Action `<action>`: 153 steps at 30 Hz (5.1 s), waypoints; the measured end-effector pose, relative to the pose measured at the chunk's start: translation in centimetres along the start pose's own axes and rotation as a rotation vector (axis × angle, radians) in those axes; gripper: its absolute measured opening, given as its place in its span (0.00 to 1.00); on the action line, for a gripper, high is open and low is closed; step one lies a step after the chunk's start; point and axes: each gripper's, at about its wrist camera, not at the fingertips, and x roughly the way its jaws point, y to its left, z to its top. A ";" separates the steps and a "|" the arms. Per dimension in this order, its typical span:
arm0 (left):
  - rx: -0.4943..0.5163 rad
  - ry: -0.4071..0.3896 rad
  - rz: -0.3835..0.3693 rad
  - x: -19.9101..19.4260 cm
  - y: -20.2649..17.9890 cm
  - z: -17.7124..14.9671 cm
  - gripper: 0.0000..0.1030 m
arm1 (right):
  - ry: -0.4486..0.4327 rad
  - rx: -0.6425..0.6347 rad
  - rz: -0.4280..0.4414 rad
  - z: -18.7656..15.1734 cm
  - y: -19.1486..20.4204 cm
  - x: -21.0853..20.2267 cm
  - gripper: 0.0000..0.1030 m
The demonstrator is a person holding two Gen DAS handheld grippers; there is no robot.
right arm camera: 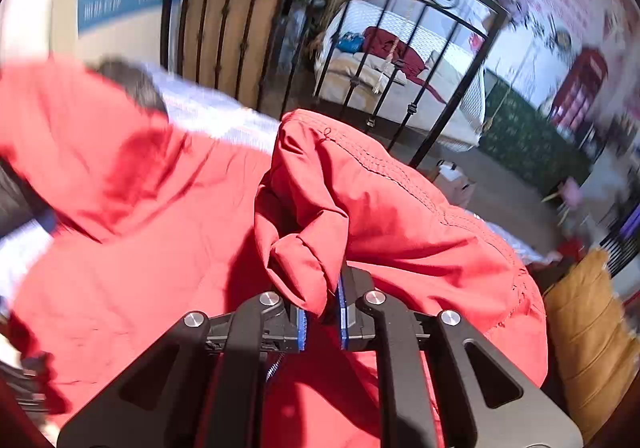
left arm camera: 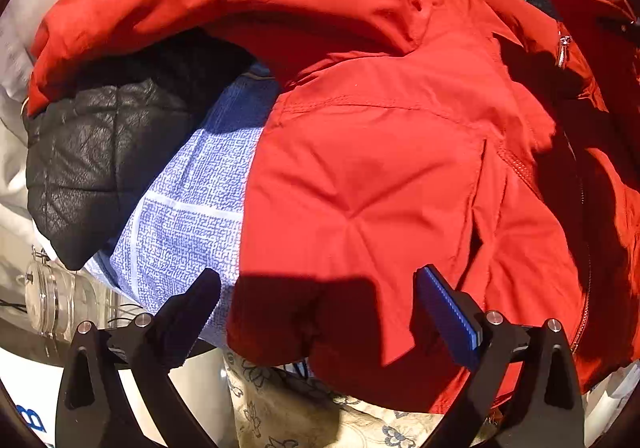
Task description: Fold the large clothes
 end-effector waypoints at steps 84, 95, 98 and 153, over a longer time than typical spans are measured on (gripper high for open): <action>0.395 -0.217 -0.124 0.7 -22.0 13.1 0.94 | 0.162 0.638 0.020 -15.0 -11.9 2.2 0.95; 0.164 -0.193 -0.046 -0.5 -9.5 9.0 0.94 | 0.180 0.554 0.216 -14.4 -6.2 0.9 0.95; 0.094 -0.194 -0.025 -0.7 -6.5 8.2 0.94 | 0.190 0.506 0.211 -14.5 -4.9 0.7 0.95; -0.500 -0.443 0.073 -5.7 18.3 17.0 0.04 | 0.230 0.480 0.193 -19.0 -3.0 2.0 0.95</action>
